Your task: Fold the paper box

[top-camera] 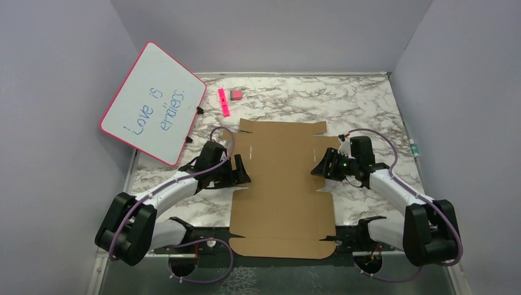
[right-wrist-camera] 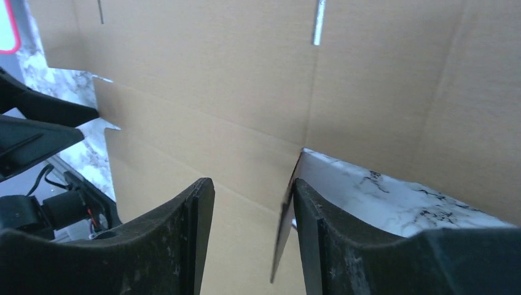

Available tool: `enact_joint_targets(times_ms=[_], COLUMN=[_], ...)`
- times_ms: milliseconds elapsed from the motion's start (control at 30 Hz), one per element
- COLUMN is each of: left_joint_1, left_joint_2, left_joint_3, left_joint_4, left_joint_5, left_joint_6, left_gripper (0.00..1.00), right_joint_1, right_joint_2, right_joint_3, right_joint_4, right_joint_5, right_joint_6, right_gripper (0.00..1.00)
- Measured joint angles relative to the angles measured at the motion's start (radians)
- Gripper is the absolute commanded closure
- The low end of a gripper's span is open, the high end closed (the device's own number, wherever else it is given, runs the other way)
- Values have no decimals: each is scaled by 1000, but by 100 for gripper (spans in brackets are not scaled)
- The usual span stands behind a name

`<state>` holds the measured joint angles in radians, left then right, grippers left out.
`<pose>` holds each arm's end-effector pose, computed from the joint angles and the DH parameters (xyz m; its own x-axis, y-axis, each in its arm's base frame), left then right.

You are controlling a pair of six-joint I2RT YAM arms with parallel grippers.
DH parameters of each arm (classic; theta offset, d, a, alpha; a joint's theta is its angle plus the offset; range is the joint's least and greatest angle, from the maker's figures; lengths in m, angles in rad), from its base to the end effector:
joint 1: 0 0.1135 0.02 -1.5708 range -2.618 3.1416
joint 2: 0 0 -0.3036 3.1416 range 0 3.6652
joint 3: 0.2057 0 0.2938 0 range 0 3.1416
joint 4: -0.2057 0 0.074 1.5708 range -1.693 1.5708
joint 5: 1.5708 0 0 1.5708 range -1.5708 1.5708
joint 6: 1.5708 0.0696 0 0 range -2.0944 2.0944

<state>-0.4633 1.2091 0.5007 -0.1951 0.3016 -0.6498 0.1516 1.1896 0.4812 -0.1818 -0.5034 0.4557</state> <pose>0.2206 -0.1333 0.1456 -0.9172 -0.1876 -0.3516 0.0456 0.8271 -0.5602 0.2415 0.0709 0.1489 -0.8802 0.2555 -0.4000 -0.0501 0.7880 0.6136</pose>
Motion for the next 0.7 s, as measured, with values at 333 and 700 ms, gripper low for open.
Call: enact_joint_targets(times_ms=[333, 700], left_joint_1=[-42, -48], left_joint_2=[26, 7], left_joint_3=[1, 4], left_joint_4=[60, 43], left_joint_5=[-26, -108], left_joint_6=[-26, -25], left_gripper=[16, 14], right_joint_1=[35, 105], right_joint_2=[13, 10], right_joint_3=[31, 89], right_joint_4=[-12, -26], right_joint_5=[-21, 51], right_joint_6=[-1, -23], right_gripper=[46, 32])
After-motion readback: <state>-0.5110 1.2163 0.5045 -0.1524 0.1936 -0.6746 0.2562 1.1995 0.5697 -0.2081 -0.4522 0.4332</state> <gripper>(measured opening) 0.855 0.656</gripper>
